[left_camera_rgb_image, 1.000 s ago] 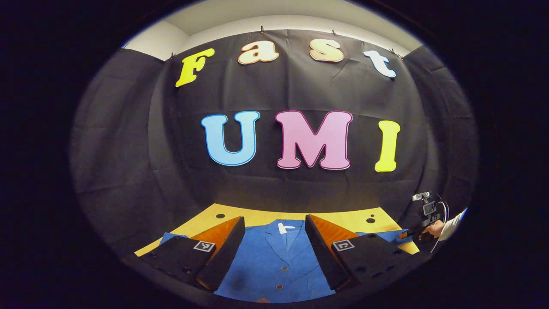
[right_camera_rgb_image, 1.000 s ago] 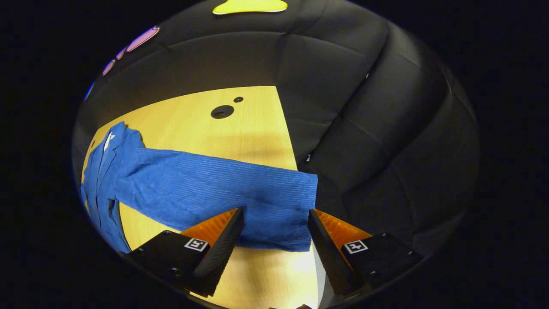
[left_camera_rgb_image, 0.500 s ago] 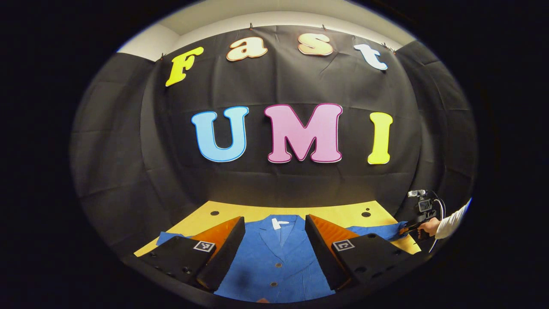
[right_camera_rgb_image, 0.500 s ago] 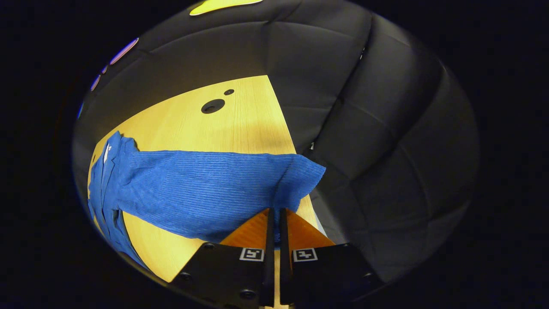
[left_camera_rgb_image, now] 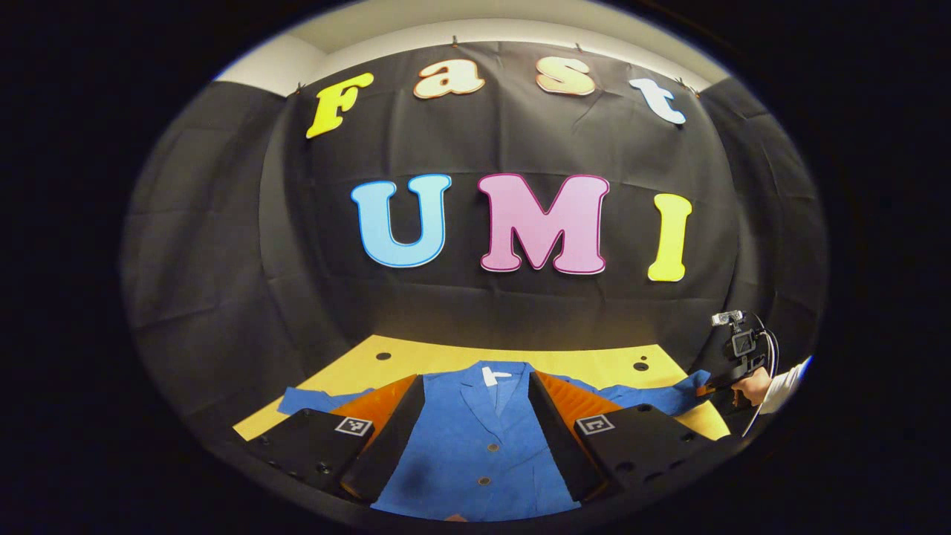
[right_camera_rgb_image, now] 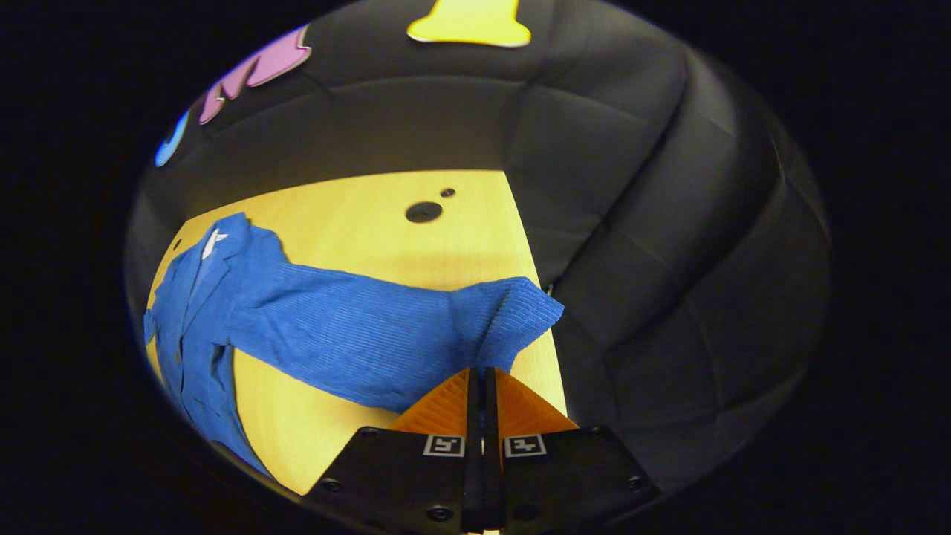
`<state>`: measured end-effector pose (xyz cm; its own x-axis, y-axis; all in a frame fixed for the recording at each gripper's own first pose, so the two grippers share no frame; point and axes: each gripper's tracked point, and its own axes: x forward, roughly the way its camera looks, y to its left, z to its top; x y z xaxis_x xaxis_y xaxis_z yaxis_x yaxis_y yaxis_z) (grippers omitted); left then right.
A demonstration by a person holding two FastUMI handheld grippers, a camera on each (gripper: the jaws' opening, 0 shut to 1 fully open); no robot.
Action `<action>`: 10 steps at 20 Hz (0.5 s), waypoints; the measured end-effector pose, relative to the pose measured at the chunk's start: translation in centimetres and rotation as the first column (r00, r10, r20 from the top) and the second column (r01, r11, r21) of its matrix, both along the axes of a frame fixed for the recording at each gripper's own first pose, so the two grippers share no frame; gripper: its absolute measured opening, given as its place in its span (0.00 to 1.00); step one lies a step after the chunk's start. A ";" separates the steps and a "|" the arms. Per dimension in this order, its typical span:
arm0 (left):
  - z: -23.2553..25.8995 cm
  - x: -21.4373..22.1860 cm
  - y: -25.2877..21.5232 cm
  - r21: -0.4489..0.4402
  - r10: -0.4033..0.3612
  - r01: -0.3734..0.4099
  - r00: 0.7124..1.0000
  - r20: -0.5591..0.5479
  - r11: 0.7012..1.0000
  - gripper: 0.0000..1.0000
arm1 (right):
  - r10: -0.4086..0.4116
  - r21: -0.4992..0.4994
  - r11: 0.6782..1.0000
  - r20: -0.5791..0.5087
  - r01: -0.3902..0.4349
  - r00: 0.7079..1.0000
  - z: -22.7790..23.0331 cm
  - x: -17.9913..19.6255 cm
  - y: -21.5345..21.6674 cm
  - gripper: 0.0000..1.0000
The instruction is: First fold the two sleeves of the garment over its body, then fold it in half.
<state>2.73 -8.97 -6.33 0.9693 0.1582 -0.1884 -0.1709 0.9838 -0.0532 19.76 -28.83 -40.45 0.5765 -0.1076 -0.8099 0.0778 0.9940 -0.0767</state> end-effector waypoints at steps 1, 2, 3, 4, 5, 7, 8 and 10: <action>0.2 -0.3 0.6 -0.011 -0.013 0.013 1.000 0.018 1.000 0.82 | 0.006 -0.011 1.000 0.028 -0.006 1.000 2.2 -0.1 0.8 0.05; 0.5 -0.5 1.3 -0.014 -0.023 0.024 0.999 0.032 1.000 0.82 | 0.011 -0.018 1.000 0.057 -0.010 0.998 4.4 0.0 1.8 0.05; 0.5 -0.8 2.4 -0.009 -0.032 0.032 0.999 0.042 0.999 0.82 | 0.021 -0.023 1.000 0.091 -0.019 0.996 6.7 0.4 3.3 0.05; 0.7 -1.2 3.8 -0.002 -0.036 0.037 0.998 0.054 0.999 0.82 | 0.032 -0.031 0.999 0.123 -0.029 0.992 9.2 0.8 4.8 0.05; 0.9 -1.4 5.2 0.007 -0.040 0.040 0.997 0.070 0.999 0.82 | 0.057 -0.068 0.997 0.155 -0.047 0.986 11.7 1.2 6.3 0.04; 0.6 -1.9 7.8 0.030 -0.054 0.052 0.995 0.084 0.998 0.81 | 0.119 -0.104 0.990 0.235 -0.097 0.965 16.8 2.9 11.1 0.05; 0.2 -2.3 9.2 0.041 -0.055 0.052 0.995 0.085 0.998 0.82 | 0.141 -0.090 0.989 0.286 -0.120 0.948 19.1 3.6 14.2 0.05; -1.0 -3.0 12.2 0.042 -0.037 0.034 0.997 0.071 0.999 0.82 | 0.118 0.049 0.989 0.332 -0.142 0.936 20.4 4.0 21.6 0.04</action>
